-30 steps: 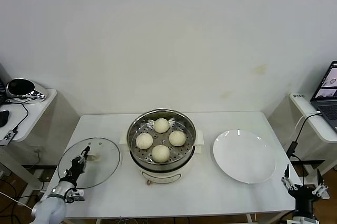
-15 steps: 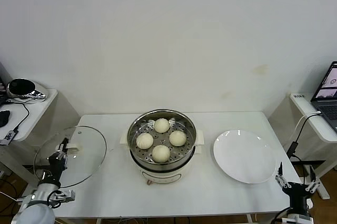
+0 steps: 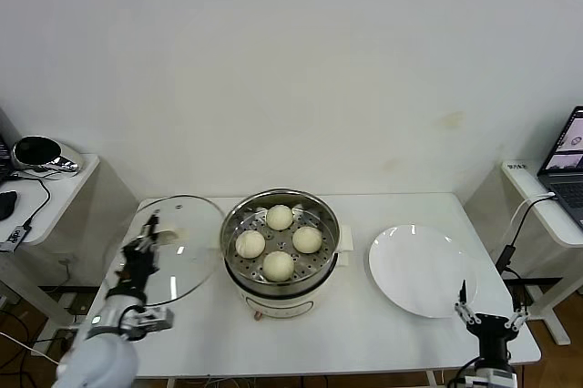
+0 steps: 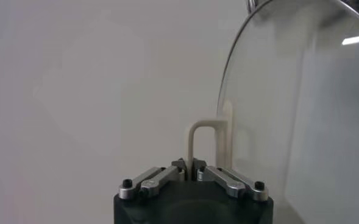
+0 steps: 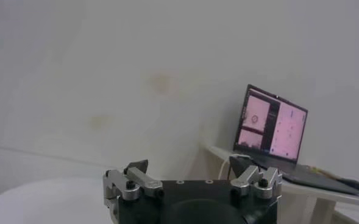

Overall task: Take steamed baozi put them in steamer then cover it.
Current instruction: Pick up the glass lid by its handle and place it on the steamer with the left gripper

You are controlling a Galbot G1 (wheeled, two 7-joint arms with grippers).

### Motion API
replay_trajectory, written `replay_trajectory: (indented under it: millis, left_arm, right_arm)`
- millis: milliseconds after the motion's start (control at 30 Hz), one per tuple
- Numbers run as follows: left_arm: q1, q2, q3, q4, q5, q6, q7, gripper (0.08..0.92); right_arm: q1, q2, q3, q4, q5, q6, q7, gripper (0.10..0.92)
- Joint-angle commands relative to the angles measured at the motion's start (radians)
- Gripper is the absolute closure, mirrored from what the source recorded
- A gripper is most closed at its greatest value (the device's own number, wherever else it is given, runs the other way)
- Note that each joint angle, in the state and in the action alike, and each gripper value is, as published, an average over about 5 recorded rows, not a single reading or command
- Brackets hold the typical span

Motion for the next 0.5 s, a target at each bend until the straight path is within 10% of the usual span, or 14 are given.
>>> replay_trajectory:
  millis: [33, 500]
  left_arm:
    - [-0.422, -0.106, 0.46, -0.014, 0.147, 0.274, 0.178, 0.858]
    - [-0.529, -0.282, 0.605, 0.101, 0.404, 0.325, 0.352, 0.858]
  right_arm:
    - [0.027, 0.02, -0.033, -0.043, -0.075, 0.003, 0.019, 0.203]
    - [0.043, 0.018, -0.057, -0.065, -0.082, -0.002, 0.021, 0.203]
